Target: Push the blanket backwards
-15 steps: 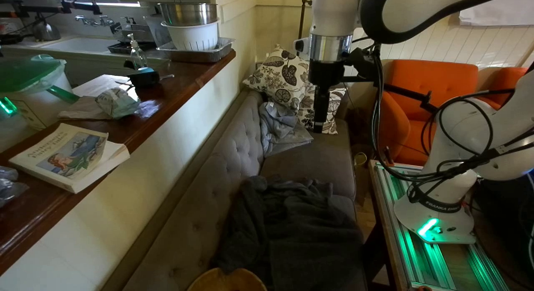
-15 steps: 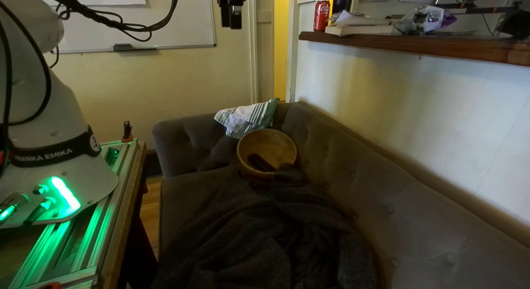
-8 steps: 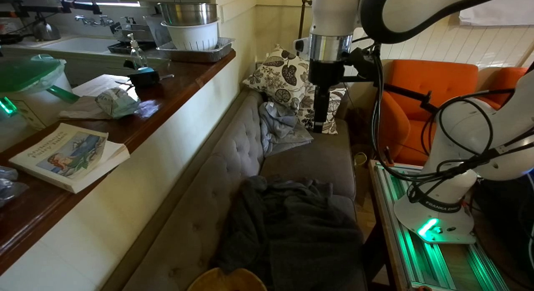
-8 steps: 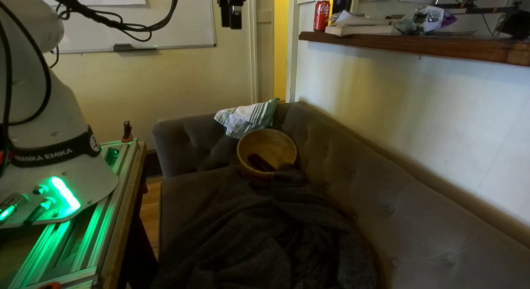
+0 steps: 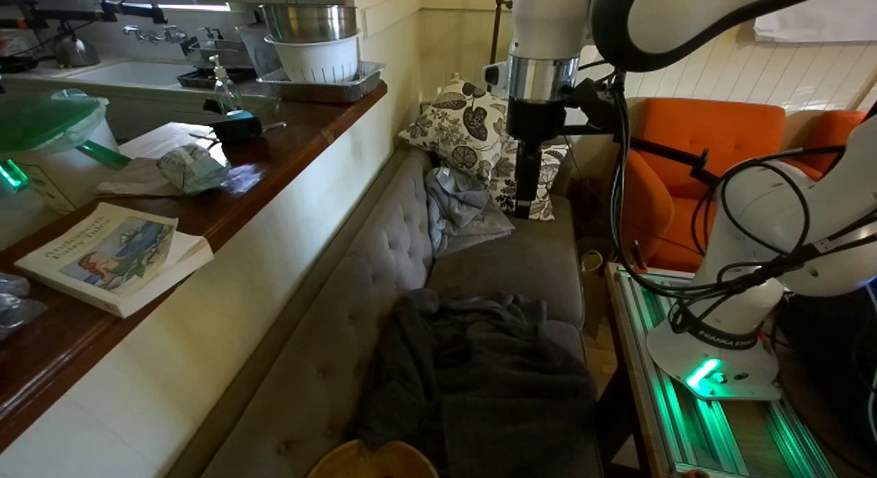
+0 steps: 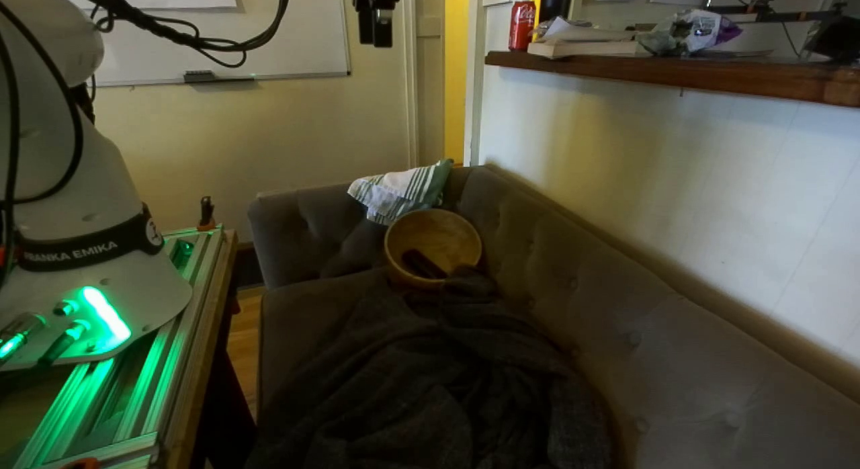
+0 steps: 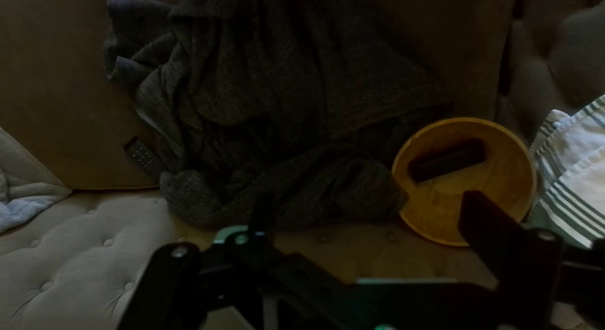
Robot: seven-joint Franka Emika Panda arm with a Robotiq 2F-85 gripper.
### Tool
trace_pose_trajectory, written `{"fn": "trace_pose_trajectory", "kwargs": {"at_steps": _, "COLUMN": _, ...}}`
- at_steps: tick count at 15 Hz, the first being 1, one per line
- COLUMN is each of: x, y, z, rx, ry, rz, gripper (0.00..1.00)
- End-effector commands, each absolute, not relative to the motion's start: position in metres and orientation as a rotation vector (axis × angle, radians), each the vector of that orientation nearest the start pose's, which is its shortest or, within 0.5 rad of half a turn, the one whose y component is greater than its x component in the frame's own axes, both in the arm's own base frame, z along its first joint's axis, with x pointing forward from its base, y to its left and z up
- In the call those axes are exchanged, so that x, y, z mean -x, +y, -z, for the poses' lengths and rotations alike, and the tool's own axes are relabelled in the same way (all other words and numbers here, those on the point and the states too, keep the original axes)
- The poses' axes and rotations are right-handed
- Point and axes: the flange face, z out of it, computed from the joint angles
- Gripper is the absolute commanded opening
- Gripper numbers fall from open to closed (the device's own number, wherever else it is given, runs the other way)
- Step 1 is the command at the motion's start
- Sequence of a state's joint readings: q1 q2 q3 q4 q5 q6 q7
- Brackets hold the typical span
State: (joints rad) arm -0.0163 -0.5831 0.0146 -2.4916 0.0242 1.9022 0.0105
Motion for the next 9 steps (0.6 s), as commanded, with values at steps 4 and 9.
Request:
{"fn": "trace_pose_trajectory", "kwargs": {"at_steps": 4, "x": -0.381, "y": 0.0, "z": -0.481, "rx": 3.109, "ry": 0.035, "rz": -0.027, "gripper": 1.0}}
{"fn": "trace_pose_trajectory", "kwargs": {"at_steps": 9, "x": -0.425, "y": -0.012, "z": -0.454, "rx": 3.008, "ry": 0.087, "rz": -0.059, "gripper": 1.0}}
